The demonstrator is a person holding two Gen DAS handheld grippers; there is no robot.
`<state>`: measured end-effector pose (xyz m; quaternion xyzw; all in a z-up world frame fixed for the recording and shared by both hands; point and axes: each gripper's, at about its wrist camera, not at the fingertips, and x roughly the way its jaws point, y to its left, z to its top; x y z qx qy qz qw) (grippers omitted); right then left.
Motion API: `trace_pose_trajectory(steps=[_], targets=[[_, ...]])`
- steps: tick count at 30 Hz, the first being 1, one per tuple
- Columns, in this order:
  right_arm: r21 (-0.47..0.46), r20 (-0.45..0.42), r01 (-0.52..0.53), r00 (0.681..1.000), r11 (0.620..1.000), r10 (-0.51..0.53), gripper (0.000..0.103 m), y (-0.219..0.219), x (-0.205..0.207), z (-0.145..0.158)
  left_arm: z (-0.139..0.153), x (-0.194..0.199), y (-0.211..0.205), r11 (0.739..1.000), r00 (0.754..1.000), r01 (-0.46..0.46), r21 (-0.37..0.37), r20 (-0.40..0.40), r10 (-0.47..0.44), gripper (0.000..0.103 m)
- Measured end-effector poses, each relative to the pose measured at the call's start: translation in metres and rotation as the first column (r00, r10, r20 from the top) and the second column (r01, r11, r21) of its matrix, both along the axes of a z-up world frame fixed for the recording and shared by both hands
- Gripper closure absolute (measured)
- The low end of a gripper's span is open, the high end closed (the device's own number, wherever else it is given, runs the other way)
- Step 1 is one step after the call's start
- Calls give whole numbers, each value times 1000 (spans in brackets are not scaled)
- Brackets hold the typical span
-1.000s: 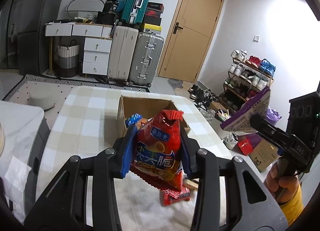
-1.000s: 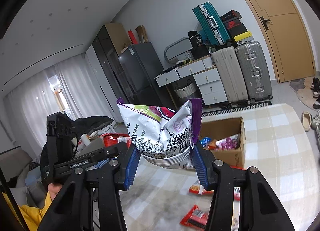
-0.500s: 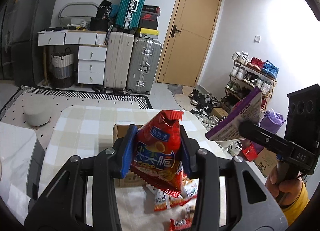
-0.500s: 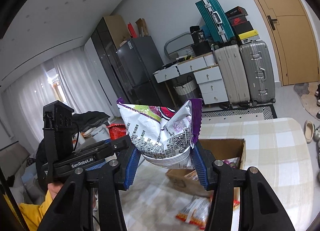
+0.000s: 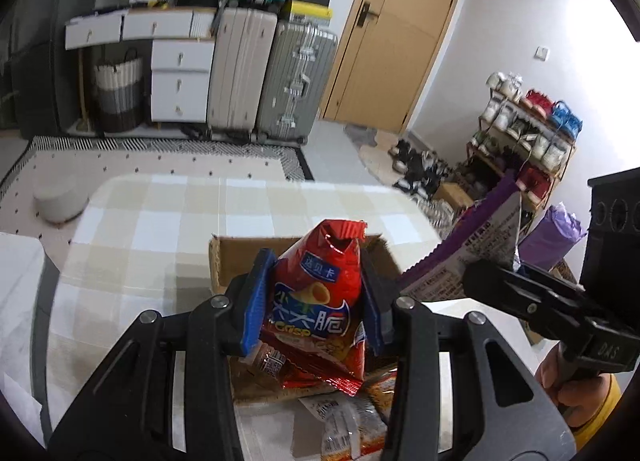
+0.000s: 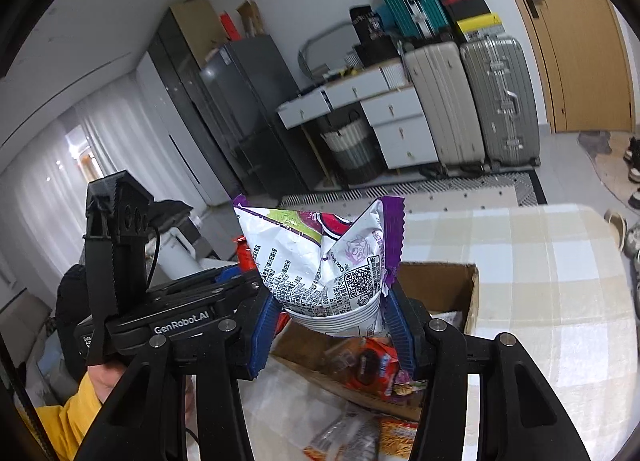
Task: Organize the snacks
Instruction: 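Lift and carry the red chip bag and purple-white bag over the box, then open both tools to drop the two bags into the box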
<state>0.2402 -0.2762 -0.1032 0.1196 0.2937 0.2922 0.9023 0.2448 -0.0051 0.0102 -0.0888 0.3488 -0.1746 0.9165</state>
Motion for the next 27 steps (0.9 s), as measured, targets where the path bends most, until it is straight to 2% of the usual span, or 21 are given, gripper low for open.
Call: trace_pose_trajectory(steps=[6,12,20,27], targets=[[-10,-70,4,998,1000,-4,53,0,28,-28,-51,43,-3,1000,996,-9,8,-86,9,66],[-9,-105,8,994,1000,-9,53,-2,44,-47,-79,72,-6,1000,992,0,7,-126,1,65],[-25,-137,4,991,1000,-8,53,-1,52,-60,-95,85,-9,1000,992,0,12,-130,2,65],[-43,-144,1,990,999,-7,53,1,54,-64,-92,78,-3,1000,992,-13,19,-123,15,65]])
